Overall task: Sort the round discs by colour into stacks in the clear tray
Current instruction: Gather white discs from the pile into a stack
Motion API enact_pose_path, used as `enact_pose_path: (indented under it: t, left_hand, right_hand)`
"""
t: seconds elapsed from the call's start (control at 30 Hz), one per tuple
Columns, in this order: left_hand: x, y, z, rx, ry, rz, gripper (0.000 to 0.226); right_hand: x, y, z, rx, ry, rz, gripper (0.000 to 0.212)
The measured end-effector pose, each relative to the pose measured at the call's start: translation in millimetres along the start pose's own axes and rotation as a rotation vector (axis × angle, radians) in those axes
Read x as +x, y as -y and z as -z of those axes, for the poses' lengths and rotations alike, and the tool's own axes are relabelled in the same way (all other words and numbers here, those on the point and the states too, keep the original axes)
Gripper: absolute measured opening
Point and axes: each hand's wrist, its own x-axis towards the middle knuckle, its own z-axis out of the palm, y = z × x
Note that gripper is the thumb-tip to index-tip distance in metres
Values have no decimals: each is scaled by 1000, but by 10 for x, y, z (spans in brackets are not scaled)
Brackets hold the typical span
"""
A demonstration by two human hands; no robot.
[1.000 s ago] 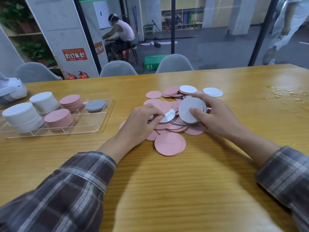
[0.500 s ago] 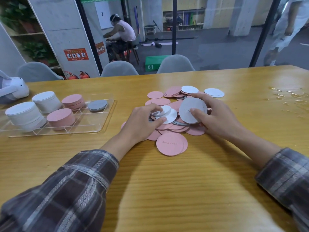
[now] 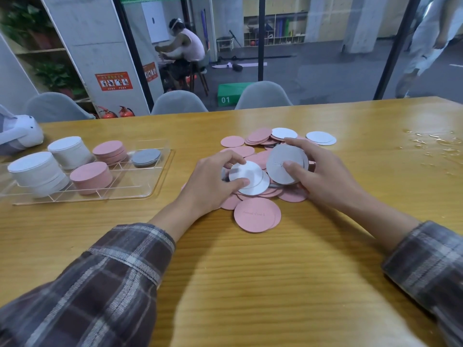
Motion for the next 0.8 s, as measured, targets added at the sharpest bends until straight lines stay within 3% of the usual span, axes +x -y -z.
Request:
enact_pose_path:
  t: [0.13,0.27,0.4,0.53,0.8]
  left_hand:
    - [22,-27,42,-183,-79,58,40]
    - [50,-56,78,-348,-34,79,27]
    - [20,-100,36,-254,-54,23,15]
    - [-24,-181,-72,-117,-120,-79,31]
    - [-22,-279,-124,-199,-213,-52,32]
  right_hand:
    - [13,-34,-20,12,28,8,46]
    - [30,-70,-34,21,32,13,45]
    - [29,-46,-40,50,85,27,43]
    - [7,0,-58,76,143,47,42]
    - [-23,55,-75,243,218,-32,56]
